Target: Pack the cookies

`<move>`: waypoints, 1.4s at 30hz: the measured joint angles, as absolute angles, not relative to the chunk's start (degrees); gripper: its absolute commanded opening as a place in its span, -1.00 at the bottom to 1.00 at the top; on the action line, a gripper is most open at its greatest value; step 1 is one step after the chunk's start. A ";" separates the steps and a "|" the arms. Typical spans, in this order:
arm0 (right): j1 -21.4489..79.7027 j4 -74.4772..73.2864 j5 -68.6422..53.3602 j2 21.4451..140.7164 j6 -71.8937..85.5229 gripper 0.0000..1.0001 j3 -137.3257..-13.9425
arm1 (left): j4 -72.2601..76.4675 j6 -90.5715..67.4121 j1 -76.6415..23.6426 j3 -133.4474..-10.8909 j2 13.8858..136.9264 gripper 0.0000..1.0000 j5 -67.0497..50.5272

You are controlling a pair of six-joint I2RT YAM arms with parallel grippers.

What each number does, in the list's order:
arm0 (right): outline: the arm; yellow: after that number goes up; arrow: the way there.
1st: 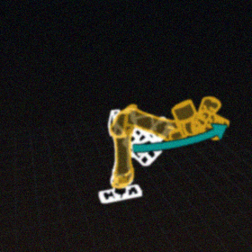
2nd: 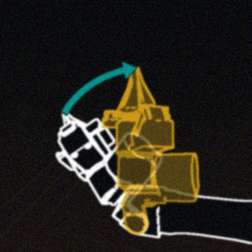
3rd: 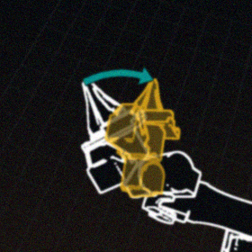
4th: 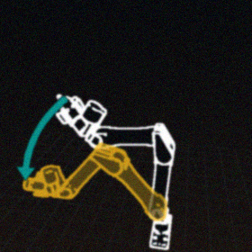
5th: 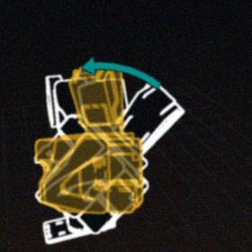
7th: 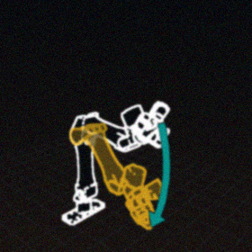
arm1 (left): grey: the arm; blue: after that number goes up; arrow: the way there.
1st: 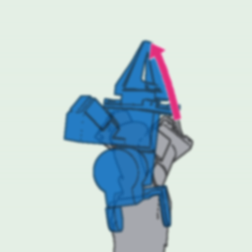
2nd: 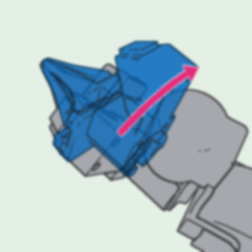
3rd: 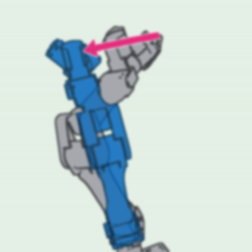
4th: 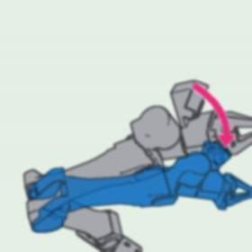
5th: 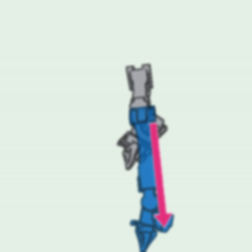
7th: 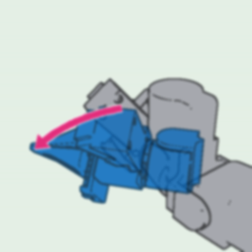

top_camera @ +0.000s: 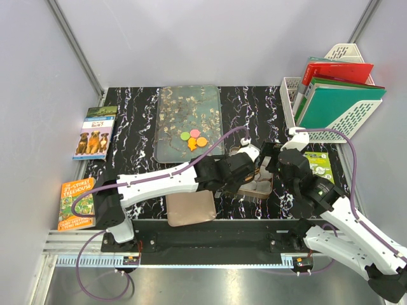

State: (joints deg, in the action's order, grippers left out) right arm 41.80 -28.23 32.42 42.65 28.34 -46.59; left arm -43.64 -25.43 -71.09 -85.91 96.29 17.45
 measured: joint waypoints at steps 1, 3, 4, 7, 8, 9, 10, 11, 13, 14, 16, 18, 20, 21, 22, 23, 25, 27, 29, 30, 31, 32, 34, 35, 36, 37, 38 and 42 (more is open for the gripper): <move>41.80 -28.23 32.42 42.65 28.34 1.00 -46.59 | -43.66 -25.56 -71.16 -85.91 96.29 -0.46 17.45; 41.80 -28.21 32.42 42.68 28.34 1.00 -46.59 | -43.64 -25.74 -71.20 -85.91 96.29 -0.30 17.47; 41.80 -28.21 32.42 42.72 28.34 1.00 -46.59 | -43.66 -25.85 -71.20 -85.91 96.29 -0.27 17.52; 41.80 -28.21 32.42 42.81 28.34 1.00 -46.59 | -43.66 -25.98 -71.20 -85.91 96.29 -0.16 17.61; 41.80 -28.21 32.42 42.81 28.34 0.99 -46.59 | -43.66 -26.00 -71.20 -85.91 96.29 -0.13 17.65; 41.80 -28.21 32.42 42.81 28.34 1.00 -46.59 | -43.66 -26.00 -71.20 -85.91 96.29 -0.09 17.72; 41.80 -28.21 32.42 42.81 28.34 0.99 -46.59 | -43.66 -26.00 -71.20 -85.91 96.29 -0.09 17.80; 41.80 -28.23 32.42 42.81 28.34 1.00 -46.59 | -43.66 -26.00 -71.20 -85.91 96.29 -0.09 17.85; 41.80 -28.23 32.42 42.81 28.36 0.99 -46.59 | -43.66 -26.00 -71.20 -85.91 96.29 -0.07 18.00; 41.80 -28.23 32.42 42.81 28.34 0.99 -46.59 | -43.66 -26.00 -71.20 -85.91 96.29 -0.06 18.06; 41.80 -28.21 32.42 42.81 28.34 1.00 -46.59 | -43.64 -26.00 -71.20 -85.91 96.29 -0.06 18.35; 41.80 -28.21 32.42 42.81 28.34 1.00 -46.59 | -43.66 -26.00 -71.20 -85.91 96.29 -0.06 18.52; 41.80 -28.23 32.42 42.81 28.34 1.00 -46.59 | -43.66 -26.00 -71.20 -85.91 96.29 -0.06 18.68; 41.80 -28.23 32.42 42.81 28.34 0.99 -46.59 | -43.66 -26.00 -71.22 -85.91 96.29 -0.06 18.79; 41.80 -28.21 32.42 42.81 28.34 1.00 -46.59 | -43.66 -26.02 -71.22 -85.91 96.29 -0.05 18.98; 41.80 -28.21 32.42 42.81 28.34 0.99 -46.59 | -43.70 -26.02 -71.24 -85.91 96.29 -0.05 19.31; 41.80 -28.21 32.42 42.78 28.34 0.99 -46.59 | -43.81 -26.13 -71.24 -85.91 96.29 0.00 20.23; 41.80 -28.21 32.42 42.72 28.34 1.00 -46.59 | -44.25 -26.39 -71.24 -85.91 96.25 0.03 21.85; 41.80 -28.21 32.42 42.70 28.34 0.99 -46.59 | -44.60 -26.61 -70.96 -85.73 95.90 0.03 23.44; 41.80 -28.21 32.40 42.68 28.34 1.00 -46.59 | -44.77 -26.81 -70.63 -85.52 95.50 0.03 24.01; 41.80 -28.23 32.40 42.68 28.34 0.99 -46.59 | -44.80 -26.96 -70.26 -85.12 94.94 0.03 24.34; 41.80 -28.21 32.40 42.68 28.34 1.00 -46.59 | -44.91 -27.20 -69.32 -84.18 93.71 0.03 24.60; 41.80 -28.21 32.40 42.68 28.34 1.00 -46.59 | -45.43 -27.70 -66.63 -82.30 90.85 0.03 25.06; 41.80 -28.21 32.40 42.68 28.34 0.99 -46.59 | -45.43 -27.83 -65.23 -81.49 89.58 0.03 25.28; 41.80 -28.21 32.40 42.68 28.34 1.00 -46.59 | -45.45 -28.18 -62.76 -80.29 87.70 0.03 25.50; 41.80 -28.23 32.40 42.68 28.34 1.00 -46.59 | -45.60 -28.36 -61.08 -79.59 86.52 0.03 25.80; 41.80 -28.21 32.38 42.68 28.34 1.00 -46.59 | -45.52 -28.53 -58.81 -78.70 85.10 0.03 25.82; 41.80 -28.21 32.38 42.68 28.34 1.00 -46.59 | -45.78 -28.84 -51.44 -75.75 81.23 0.04 26.98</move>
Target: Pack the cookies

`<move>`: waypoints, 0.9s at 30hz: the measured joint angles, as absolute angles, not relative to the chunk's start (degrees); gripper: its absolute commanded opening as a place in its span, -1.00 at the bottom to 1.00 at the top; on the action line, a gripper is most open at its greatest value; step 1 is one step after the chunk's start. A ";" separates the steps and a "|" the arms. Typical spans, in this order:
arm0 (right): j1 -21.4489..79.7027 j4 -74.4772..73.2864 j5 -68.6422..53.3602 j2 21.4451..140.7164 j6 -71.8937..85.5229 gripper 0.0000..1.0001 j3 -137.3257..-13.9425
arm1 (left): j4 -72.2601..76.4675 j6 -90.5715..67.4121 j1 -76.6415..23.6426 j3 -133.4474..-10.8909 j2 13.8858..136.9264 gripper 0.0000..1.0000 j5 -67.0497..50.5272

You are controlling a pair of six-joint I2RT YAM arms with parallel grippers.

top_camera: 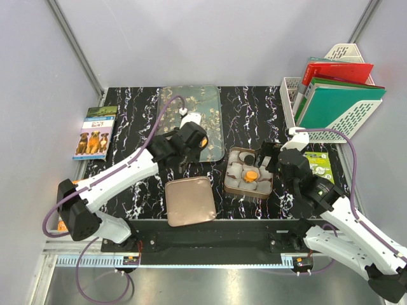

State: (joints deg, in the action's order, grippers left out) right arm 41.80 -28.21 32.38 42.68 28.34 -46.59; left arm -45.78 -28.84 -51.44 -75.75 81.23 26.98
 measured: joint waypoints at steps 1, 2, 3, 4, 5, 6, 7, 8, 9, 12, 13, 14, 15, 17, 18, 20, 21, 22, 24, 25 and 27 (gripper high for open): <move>41.80 -28.21 32.38 42.68 28.34 1.00 -46.59 | -45.84 -28.86 -50.17 -75.18 80.73 0.04 27.09; 41.80 -28.21 32.38 42.68 28.34 0.99 -46.59 | -45.89 -28.91 -49.43 -74.83 80.58 0.04 27.11; 41.80 -28.21 32.38 42.72 28.34 0.99 -46.59 | -45.87 -28.95 -48.62 -74.39 80.49 0.04 27.07; 41.80 -28.18 32.38 42.78 28.34 1.00 -46.59 | -45.80 -28.99 -47.83 -73.82 80.49 0.04 27.03; 41.80 -28.18 32.38 42.87 28.34 0.99 -46.59 | -45.82 -29.02 -47.22 -73.30 80.51 0.04 26.98; 41.80 -28.18 32.36 42.96 28.34 0.99 -46.59 | -45.84 -29.04 -46.81 -72.84 80.55 0.04 26.98; 41.80 -28.18 32.36 43.09 28.34 1.00 -46.59 | -45.87 -29.08 -46.37 -72.38 80.71 0.03 26.98; 41.80 -28.18 32.34 43.22 28.34 1.00 -46.59 | -45.80 -29.19 -46.09 -71.92 80.90 0.03 26.96; 41.80 -28.18 32.34 43.29 28.34 1.00 -46.59 | -45.78 -29.28 -45.98 -71.57 81.14 0.02 26.89; 41.80 -28.18 32.32 43.35 28.34 0.99 -46.59 | -45.45 -29.61 -45.95 -70.89 81.58 0.00 26.39; 41.80 -28.18 32.32 43.42 28.34 0.99 -46.59 | -45.34 -29.65 -45.95 -70.74 81.58 -0.03 26.13; 41.80 -28.16 32.32 43.46 28.34 0.99 -46.59 | -45.32 -29.63 -45.95 -70.72 81.58 -0.03 25.82; 41.80 -28.16 32.32 43.59 28.34 0.99 -46.59 | -45.10 -29.63 -45.95 -70.72 81.58 -0.04 25.54; 41.80 -28.14 32.29 44.07 28.34 0.99 -46.59 | -44.34 -29.54 -46.13 -70.72 81.56 -0.06 24.97; 41.80 -28.14 32.29 44.40 28.34 0.99 -46.59 | -43.99 -29.39 -46.33 -70.76 81.58 -0.06 24.73; 41.80 -28.12 32.29 45.28 28.34 0.99 -46.59 | -43.68 -28.49 -47.48 -71.26 81.60 -0.07 24.73; 41.80 -28.12 32.29 45.74 28.32 1.00 -46.59 | -43.83 -27.88 -48.56 -71.96 81.73 -0.07 24.77; 41.80 -28.12 32.32 46.30 28.34 0.99 -46.59 | -43.90 -26.98 -50.04 -73.08 82.11 -0.07 24.95; 41.80 -28.16 32.34 47.35 28.32 0.99 -46.59 | -43.55 -25.47 -52.93 -75.59 83.13 -0.07 24.88; 41.80 -28.18 32.34 47.86 28.32 1.00 -46.65 | -43.29 -24.69 -54.24 -77.08 83.79 -0.07 24.80; 41.80 -28.34 32.51 48.77 28.32 0.99 -47.05 | -42.52 -23.29 -56.34 -79.48 84.97 -0.07 23.53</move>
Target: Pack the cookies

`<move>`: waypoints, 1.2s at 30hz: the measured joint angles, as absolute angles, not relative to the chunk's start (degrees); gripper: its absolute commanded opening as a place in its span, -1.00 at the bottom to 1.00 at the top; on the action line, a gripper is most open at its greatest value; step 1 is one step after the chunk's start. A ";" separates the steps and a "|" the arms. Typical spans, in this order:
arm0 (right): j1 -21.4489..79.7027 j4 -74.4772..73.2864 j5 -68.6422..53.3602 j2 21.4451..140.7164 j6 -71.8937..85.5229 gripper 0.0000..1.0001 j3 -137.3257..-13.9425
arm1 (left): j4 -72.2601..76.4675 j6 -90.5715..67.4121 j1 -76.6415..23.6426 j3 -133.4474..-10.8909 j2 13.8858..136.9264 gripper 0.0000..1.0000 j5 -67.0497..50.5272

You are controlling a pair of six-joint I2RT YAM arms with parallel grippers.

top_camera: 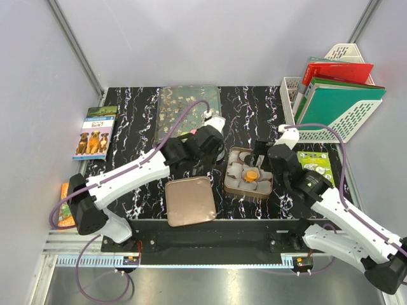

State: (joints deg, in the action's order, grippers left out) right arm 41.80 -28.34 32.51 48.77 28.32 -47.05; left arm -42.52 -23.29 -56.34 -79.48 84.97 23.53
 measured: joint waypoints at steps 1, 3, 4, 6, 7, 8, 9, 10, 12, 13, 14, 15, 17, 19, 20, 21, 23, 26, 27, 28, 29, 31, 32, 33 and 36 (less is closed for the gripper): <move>41.80 -28.53 32.64 49.23 28.32 1.00 -47.57 | -42.37 -22.59 -56.80 -80.55 85.47 -0.06 22.63; 41.80 -28.62 33.74 49.74 28.29 0.99 -48.97 | -42.28 -21.54 -56.86 -82.32 86.54 -0.06 20.62; 41.80 -28.58 34.37 49.80 28.25 1.00 -49.87 | -42.30 -21.06 -56.69 -83.20 87.22 -0.06 19.73; 41.80 -28.58 36.32 49.91 27.88 1.00 -51.77 | -42.30 -20.29 -56.55 -84.82 88.64 -0.06 17.89; 41.80 -28.49 37.34 50.04 27.59 1.00 -52.80 | -42.24 -19.84 -56.45 -85.54 89.47 -0.06 17.06; 41.80 -28.29 38.52 50.19 27.29 0.99 -53.78 | -42.09 -19.46 -56.42 -86.08 90.28 -0.06 16.23; 41.80 -28.12 39.62 50.33 26.96 0.99 -54.61 | -42.02 -19.20 -56.47 -86.50 91.11 -0.06 15.40; 41.80 -28.01 40.56 50.43 26.68 1.00 -55.27 | -41.89 -18.94 -56.55 -86.72 91.92 -0.06 14.61; 41.80 -27.70 42.30 50.41 26.24 1.00 -56.03 | -41.93 -18.65 -56.82 -86.87 93.19 -0.06 13.04; 41.80 -27.66 42.92 50.37 26.00 1.00 -56.27 | -41.91 -18.59 -57.06 -86.89 93.78 -0.06 12.49; 41.80 -27.66 43.35 50.30 25.82 0.99 -56.38 | -41.95 -18.50 -57.39 -86.89 94.37 -0.06 11.94; 41.80 -27.64 43.92 50.19 25.69 0.99 -56.40 | -41.95 -18.44 -57.71 -86.89 94.70 -0.05 11.73; 41.80 -27.68 44.36 49.95 25.43 1.00 -56.40 | -42.00 -18.41 -58.54 -86.89 95.02 -0.05 11.18; 41.80 -27.66 44.60 49.65 25.23 1.00 -56.40 | -42.00 -18.44 -59.66 -86.89 95.02 -0.05 10.79; 41.80 -27.66 44.66 49.52 25.19 1.00 -56.40 | -41.89 -18.46 -60.12 -86.89 95.02 -0.05 10.61; 41.80 -27.66 44.75 49.41 25.12 1.00 -56.40 | -41.93 -18.48 -60.86 -86.89 95.02 -0.06 10.46; 41.80 -27.66 44.77 49.10 25.10 0.99 -56.40 | -41.93 -18.70 -62.13 -86.89 95.00 -0.05 10.44; 41.80 -27.66 44.71 48.31 25.15 0.99 -56.16 | -41.91 -19.40 -63.90 -86.80 95.00 -0.05 10.41; 41.80 -27.66 44.66 47.99 25.26 1.00 -56.01 | -41.91 -19.59 -64.55 -86.72 95.00 -0.05 10.37; 41.80 -27.68 44.51 47.62 25.32 0.99 -55.86 | -41.93 -19.90 -65.21 -86.59 95.00 -0.05 10.28; 41.80 -27.64 44.42 47.27 25.39 1.00 -55.66 | -41.91 -19.99 -65.58 -86.43 95.00 -0.05 10.20; 41.80 -27.68 44.31 46.68 25.63 0.99 -55.29 | -41.93 -20.40 -66.46 -86.04 95.00 -0.05 9.89; 41.80 -27.68 44.29 46.46 25.74 0.99 -55.13 | -41.89 -20.51 -66.65 -85.84 95.00 -0.05 9.74; 41.80 -27.70 44.29 46.33 25.78 0.99 -55.05 | -41.98 -20.62 -66.76 -85.67 95.00 -0.05 9.58; 41.80 -27.70 44.27 46.17 25.82 0.99 -55.00 | -42.04 -20.99 -66.78 -85.34 95.00 -0.05 9.54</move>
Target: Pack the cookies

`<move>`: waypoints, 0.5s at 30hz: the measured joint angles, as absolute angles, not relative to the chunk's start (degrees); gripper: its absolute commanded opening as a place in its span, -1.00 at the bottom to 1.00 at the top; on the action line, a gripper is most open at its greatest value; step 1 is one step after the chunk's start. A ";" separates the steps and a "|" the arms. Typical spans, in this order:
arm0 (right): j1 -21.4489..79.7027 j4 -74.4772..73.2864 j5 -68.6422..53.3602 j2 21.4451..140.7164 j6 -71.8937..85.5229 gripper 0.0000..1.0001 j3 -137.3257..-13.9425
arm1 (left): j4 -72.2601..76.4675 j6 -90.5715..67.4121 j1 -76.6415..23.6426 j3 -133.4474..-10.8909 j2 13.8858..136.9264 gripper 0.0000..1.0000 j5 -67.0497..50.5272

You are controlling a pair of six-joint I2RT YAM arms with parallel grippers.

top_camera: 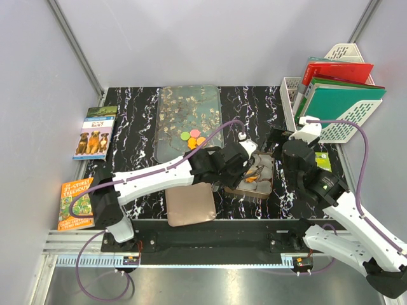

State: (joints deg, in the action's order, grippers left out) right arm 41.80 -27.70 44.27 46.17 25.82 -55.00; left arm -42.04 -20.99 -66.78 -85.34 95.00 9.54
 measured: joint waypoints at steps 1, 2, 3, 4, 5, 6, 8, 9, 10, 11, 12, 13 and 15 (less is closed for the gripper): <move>41.80 -27.70 44.25 46.17 25.85 1.00 -55.00 | -42.02 -21.04 -66.76 -85.23 95.04 -0.05 9.54; 41.80 -27.70 44.25 46.17 25.85 1.00 -54.98 | -42.02 -21.10 -66.72 -85.06 95.09 -0.05 9.56; 41.80 -27.70 44.14 46.17 25.85 1.00 -54.96 | -42.06 -21.23 -66.70 -84.88 95.18 -0.05 9.54; 41.80 -27.70 44.01 46.17 25.85 1.00 -54.94 | -42.06 -21.30 -66.67 -84.75 95.39 -0.05 9.54; 41.80 -27.70 43.94 46.17 25.89 1.00 -54.94 | -42.15 -21.37 -66.70 -84.71 95.70 -0.06 9.50; 41.80 -27.70 43.92 46.17 25.93 1.00 -54.94 | -42.15 -21.43 -66.70 -84.71 96.03 -0.06 9.45; 41.80 -27.70 43.90 46.19 26.00 0.99 -54.92 | -42.15 -21.45 -66.70 -84.71 96.71 -0.06 9.41; 41.80 -27.70 43.88 46.19 26.00 1.00 -54.89 | -42.15 -21.45 -66.70 -84.68 96.99 -0.06 9.39; 41.80 -27.70 43.88 46.19 26.00 1.00 -54.85 | -42.15 -21.45 -66.70 -84.64 97.25 -0.06 9.39; 41.80 -27.70 43.88 46.19 26.00 1.00 -54.81 | -42.13 -21.45 -66.70 -84.58 97.43 -0.06 9.39; 41.80 -27.70 43.88 46.19 26.00 0.99 -54.72 | -42.11 -21.45 -66.70 -84.47 97.60 -0.06 9.39; 41.80 -27.73 43.88 46.19 26.00 0.99 -54.68 | -42.13 -21.45 -66.70 -84.31 97.76 -0.06 9.39; 41.80 -27.73 43.88 46.22 26.00 1.00 -54.65 | -42.17 -21.45 -66.70 -84.09 98.08 -0.06 9.37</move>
State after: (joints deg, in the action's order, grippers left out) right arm 41.80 -27.73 43.88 46.22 26.00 -54.65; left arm -42.17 -21.45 -66.70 -84.09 98.08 9.37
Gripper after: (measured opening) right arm 0.994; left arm 0.474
